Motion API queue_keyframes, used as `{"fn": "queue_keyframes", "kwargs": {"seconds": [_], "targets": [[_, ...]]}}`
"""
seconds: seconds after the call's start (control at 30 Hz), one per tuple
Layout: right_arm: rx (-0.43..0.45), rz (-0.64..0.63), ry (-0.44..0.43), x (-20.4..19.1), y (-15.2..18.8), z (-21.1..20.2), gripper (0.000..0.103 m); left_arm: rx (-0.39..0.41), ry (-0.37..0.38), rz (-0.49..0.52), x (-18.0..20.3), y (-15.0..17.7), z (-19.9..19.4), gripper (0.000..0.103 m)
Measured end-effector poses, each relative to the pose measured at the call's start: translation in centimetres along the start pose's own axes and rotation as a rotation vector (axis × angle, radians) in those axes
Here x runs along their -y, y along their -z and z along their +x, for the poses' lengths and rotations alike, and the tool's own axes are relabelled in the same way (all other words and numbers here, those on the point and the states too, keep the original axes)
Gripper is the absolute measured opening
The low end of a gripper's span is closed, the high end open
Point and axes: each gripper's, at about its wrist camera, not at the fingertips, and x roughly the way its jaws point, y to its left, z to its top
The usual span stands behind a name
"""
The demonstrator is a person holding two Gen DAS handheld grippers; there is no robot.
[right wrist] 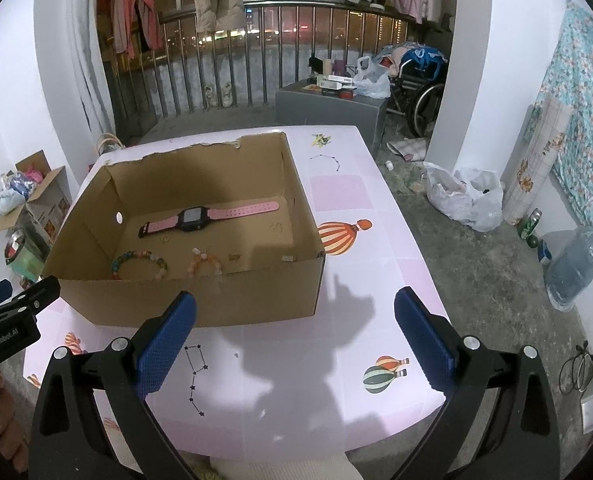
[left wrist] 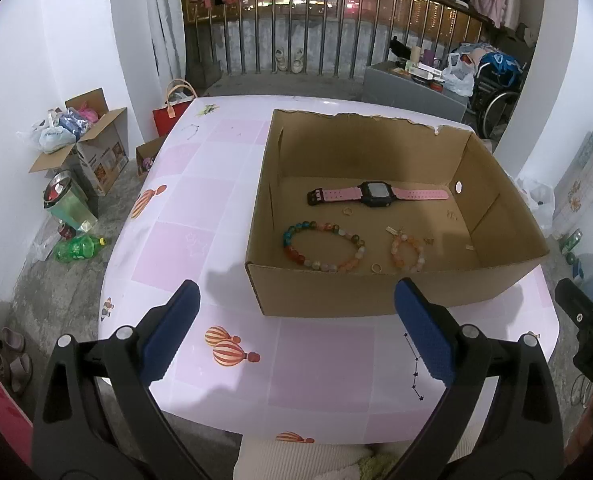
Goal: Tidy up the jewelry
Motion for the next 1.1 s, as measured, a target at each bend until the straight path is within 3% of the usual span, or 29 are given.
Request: {"fn": "queue_keyframes", "kwargs": {"seconds": [1.1], "targets": [[-0.01, 0.002, 0.004, 0.24, 0.3, 0.25, 0.097, 0.005, -0.032, 0.009, 0.0, 0.42, -0.26, 0.094]]}}
